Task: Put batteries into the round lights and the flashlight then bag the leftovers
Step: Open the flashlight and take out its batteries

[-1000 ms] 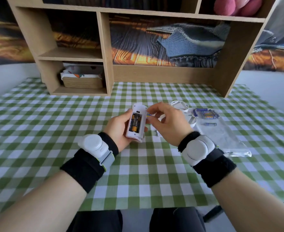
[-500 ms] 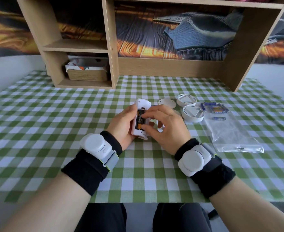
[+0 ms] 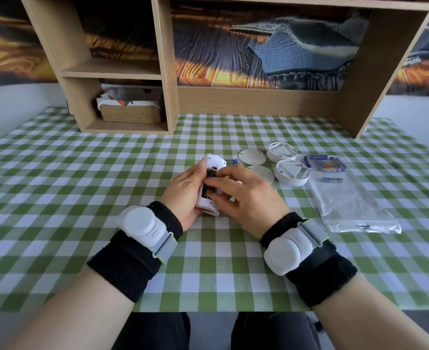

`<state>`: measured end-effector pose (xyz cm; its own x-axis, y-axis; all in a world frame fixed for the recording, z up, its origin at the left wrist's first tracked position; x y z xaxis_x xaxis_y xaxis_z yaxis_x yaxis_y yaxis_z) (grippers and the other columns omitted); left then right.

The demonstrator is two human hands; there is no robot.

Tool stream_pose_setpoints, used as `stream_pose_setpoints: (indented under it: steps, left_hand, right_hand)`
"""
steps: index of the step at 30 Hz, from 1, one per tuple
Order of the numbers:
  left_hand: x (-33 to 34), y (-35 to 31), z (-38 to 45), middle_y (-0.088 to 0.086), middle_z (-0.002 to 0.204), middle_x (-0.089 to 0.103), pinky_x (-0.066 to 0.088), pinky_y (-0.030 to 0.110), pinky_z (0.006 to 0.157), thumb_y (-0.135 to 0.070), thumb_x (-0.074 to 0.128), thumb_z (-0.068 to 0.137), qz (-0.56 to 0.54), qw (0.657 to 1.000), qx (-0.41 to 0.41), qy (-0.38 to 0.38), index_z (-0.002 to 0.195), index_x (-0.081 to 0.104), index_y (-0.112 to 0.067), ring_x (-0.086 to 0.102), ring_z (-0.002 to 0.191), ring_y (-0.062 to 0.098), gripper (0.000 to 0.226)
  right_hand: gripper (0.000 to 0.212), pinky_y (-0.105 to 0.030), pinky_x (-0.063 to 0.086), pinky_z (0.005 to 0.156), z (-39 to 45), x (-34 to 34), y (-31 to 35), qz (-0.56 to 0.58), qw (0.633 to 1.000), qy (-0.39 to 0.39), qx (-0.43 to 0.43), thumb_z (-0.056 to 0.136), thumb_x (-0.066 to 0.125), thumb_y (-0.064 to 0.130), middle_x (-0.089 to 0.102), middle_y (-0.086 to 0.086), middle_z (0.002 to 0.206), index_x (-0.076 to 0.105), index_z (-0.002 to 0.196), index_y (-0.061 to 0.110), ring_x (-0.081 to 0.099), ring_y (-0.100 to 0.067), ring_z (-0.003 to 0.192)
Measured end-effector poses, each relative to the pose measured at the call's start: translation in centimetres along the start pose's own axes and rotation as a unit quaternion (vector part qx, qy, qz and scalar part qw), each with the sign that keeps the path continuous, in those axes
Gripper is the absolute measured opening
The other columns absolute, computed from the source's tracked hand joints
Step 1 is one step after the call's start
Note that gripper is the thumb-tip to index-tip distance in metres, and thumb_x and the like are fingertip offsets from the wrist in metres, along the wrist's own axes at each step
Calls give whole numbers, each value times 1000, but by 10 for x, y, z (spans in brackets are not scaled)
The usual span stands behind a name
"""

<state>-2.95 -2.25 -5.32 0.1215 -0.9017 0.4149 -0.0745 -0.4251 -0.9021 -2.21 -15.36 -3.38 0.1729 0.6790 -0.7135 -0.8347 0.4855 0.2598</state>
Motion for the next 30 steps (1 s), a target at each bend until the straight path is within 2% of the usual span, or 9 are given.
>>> stream_pose_setpoints:
  steps: [4,6,9,13,15,18,23,26,30]
  left_hand:
    - [0,-1,0,13,89,76,60,38,61,-34,40,105,-8,1000,-3,-5,104,67,-10,74,79,25,36]
    - [-1,-1,0,16,91,76,61,41,64,-33,38,105,-15,1000,-5,-14,106,67,-9,74,82,27,38]
    - [-1,-2,0,17,95,75,60,41,62,-33,36,106,-26,1000,-4,-13,109,65,-8,74,84,28,39]
    - [-3,-1,0,11,93,76,61,40,67,-28,38,106,-35,999,10,-11,113,63,-10,74,85,23,31]
    - [-3,0,1,13,103,74,61,42,72,-28,39,105,-35,999,9,-9,123,59,-9,73,91,25,32]
    - [-2,1,2,15,114,68,59,45,80,-27,43,104,-20,1000,17,-6,135,52,-10,68,98,28,36]
    - [-2,3,4,18,120,66,53,48,96,-25,50,100,10,999,48,10,137,50,-19,66,111,31,38]
    - [0,4,5,21,120,63,52,52,94,-32,59,89,23,998,57,31,138,48,-21,64,112,36,52]
    - [0,3,4,17,115,64,55,48,88,-35,66,88,46,996,62,38,140,47,-25,67,106,31,56]
  right_hand:
    - [29,-39,58,73,0,3,0,-19,999,-15,-24,93,56,27,65,-8,110,71,116,19,66,-25,88]
    - [26,-37,58,75,0,3,0,-20,999,-18,-30,93,59,21,64,-9,106,72,115,18,66,-25,87]
    - [24,-26,54,77,0,3,0,-22,999,-12,-24,89,64,14,63,-9,103,74,111,17,64,-22,84]
    - [18,-10,44,76,0,0,1,26,999,-1,36,88,65,18,62,-4,103,73,104,16,59,-11,80]
    - [15,-11,47,75,0,-2,-1,59,996,8,64,89,68,23,61,1,101,73,102,19,54,-2,75]
    - [11,-18,50,68,1,-2,-6,88,990,25,112,88,71,27,59,7,96,69,97,23,57,-5,70]
    - [20,-10,43,63,0,-1,-8,111,975,32,192,85,69,25,65,10,84,58,102,25,60,-5,75]
    - [26,-12,46,62,0,-2,-11,154,958,11,240,84,71,25,67,9,73,53,103,25,61,-5,68]
    - [29,-14,46,62,0,-2,-14,146,954,1,262,83,70,21,65,10,67,53,107,24,60,-4,67]
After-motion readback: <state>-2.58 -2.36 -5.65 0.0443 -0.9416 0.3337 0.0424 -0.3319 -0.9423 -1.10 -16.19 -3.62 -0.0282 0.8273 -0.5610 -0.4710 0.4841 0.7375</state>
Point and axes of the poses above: each hand's wrist, its own z-axis towards the middle knuckle, its own x-axis out of the palm, y = z × x, the point moved 4 cm from there along z, towards the middle knuckle
